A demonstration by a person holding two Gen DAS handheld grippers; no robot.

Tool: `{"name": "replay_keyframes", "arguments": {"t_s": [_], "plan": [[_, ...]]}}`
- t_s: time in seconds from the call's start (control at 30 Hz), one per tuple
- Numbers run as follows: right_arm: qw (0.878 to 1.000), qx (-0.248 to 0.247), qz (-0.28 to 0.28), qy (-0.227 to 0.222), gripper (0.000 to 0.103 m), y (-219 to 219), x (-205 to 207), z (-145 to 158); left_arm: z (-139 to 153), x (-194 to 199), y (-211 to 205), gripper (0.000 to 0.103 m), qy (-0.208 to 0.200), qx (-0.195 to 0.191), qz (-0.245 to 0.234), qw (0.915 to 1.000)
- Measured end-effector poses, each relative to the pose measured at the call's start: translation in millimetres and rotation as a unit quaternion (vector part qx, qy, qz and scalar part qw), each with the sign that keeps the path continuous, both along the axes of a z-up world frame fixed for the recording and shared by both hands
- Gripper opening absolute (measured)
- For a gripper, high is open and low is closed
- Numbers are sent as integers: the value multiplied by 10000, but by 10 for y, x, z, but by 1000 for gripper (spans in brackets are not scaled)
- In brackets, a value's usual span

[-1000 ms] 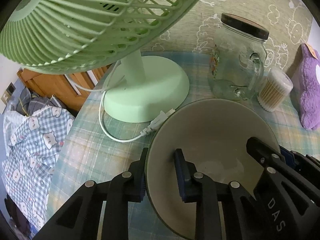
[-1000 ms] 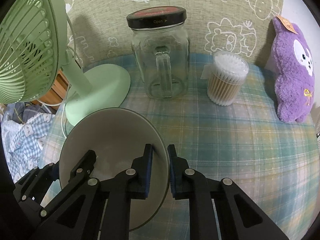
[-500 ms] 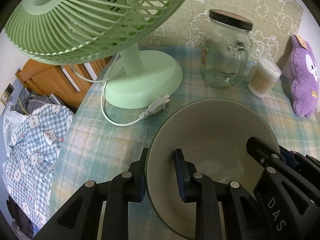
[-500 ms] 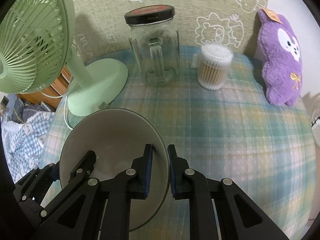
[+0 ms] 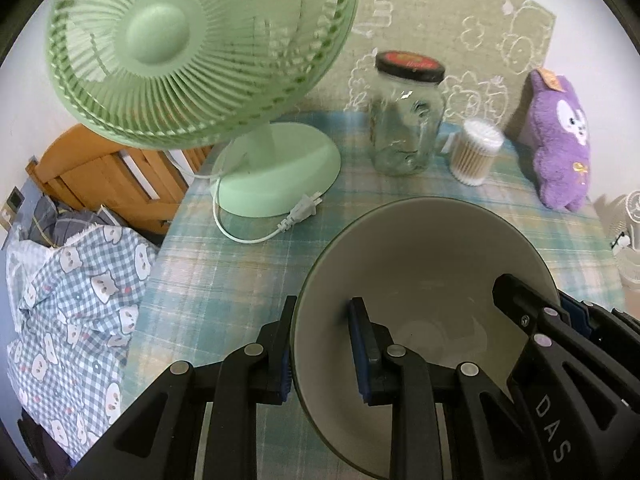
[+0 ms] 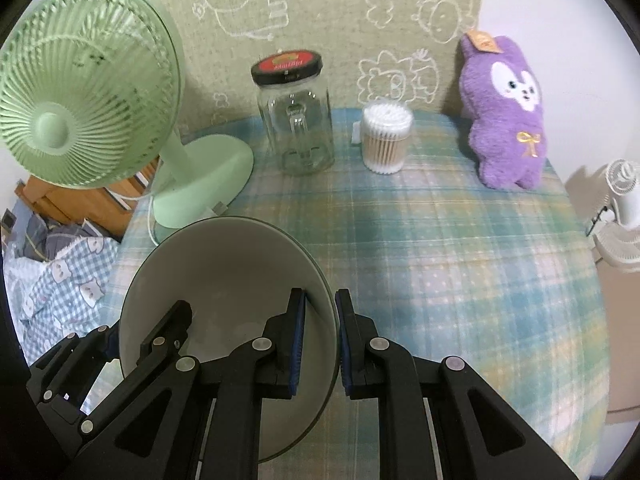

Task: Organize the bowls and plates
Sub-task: 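Lift the gripped bowl off the table with both grippers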

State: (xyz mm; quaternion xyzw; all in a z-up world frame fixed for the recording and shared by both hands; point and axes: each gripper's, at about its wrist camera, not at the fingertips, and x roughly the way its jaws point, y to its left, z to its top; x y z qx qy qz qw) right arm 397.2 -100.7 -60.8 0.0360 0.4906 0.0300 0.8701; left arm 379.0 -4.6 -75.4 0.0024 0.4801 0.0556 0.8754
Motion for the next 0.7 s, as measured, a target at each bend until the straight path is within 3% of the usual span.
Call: {"name": "replay_keyframes", "arguments": {"t_s": [0.4,0.7], "plan": [[9990,-22,-279,-353,18,-72,-548,595,515,-415,-75,23,-343,-49,-253,9991],[9978,-78,-420,-509,18,-60,-1011,882,793,-795,-96,23,-516,-92,-415,9978]]}}
